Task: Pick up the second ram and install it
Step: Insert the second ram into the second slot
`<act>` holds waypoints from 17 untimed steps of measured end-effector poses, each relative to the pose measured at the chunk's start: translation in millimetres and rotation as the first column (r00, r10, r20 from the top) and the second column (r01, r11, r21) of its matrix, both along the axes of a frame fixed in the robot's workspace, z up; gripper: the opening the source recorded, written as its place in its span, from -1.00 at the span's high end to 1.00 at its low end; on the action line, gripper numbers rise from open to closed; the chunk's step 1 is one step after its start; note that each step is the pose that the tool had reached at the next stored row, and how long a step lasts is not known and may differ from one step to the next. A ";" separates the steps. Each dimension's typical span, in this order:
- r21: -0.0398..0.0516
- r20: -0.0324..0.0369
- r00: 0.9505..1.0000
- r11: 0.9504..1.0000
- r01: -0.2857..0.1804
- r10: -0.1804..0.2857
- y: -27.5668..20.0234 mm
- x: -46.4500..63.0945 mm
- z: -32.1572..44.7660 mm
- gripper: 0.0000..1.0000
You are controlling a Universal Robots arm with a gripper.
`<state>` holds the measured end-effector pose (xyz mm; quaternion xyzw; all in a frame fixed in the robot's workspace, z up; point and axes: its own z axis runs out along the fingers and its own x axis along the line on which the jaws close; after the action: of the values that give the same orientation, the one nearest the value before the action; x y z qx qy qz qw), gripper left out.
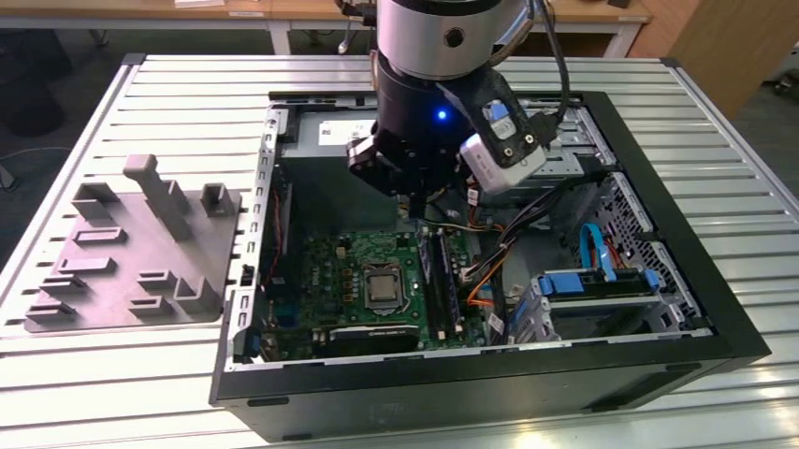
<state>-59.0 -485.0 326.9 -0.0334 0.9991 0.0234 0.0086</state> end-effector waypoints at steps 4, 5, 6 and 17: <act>0.000 0.000 0.998 0.998 0.066 -0.066 0.0 0.0 0.0 0.76; 0.000 0.000 0.997 0.997 0.082 -0.082 0.0 0.0 0.0 0.76; 0.000 0.000 0.995 0.995 0.099 -0.099 0.0 0.0 0.0 0.76; 0.012 0.002 0.998 0.998 0.063 -0.063 0.0 0.2 -0.2 0.76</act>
<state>-58.8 -485.1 326.6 -0.0020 0.9995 0.0290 0.0106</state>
